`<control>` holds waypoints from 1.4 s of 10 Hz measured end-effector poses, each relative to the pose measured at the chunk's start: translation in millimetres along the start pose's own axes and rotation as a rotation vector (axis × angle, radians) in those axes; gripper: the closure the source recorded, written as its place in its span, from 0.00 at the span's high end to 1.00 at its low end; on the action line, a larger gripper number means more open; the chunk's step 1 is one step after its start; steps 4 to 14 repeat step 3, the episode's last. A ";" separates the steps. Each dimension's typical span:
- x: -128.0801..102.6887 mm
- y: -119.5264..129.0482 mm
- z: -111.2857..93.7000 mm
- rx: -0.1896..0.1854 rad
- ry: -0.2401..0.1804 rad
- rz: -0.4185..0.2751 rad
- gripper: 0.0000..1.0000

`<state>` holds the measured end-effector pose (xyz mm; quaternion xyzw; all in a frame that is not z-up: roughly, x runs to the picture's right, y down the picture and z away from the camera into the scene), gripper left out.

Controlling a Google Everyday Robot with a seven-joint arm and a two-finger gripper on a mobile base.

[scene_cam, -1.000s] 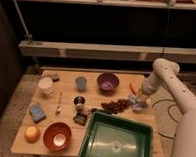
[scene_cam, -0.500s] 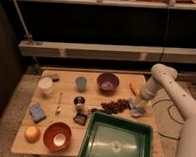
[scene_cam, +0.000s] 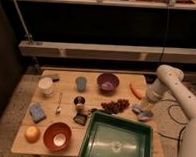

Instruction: Wipe table surface with towel

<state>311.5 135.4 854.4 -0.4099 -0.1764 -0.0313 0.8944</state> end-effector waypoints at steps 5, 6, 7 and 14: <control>12.7 -12.0 -30.7 0.025 0.024 0.008 0.00; 12.7 -12.0 -30.7 0.025 0.024 0.008 0.00; 12.7 -12.0 -30.7 0.025 0.024 0.008 0.00; 12.7 -12.0 -30.7 0.025 0.024 0.008 0.00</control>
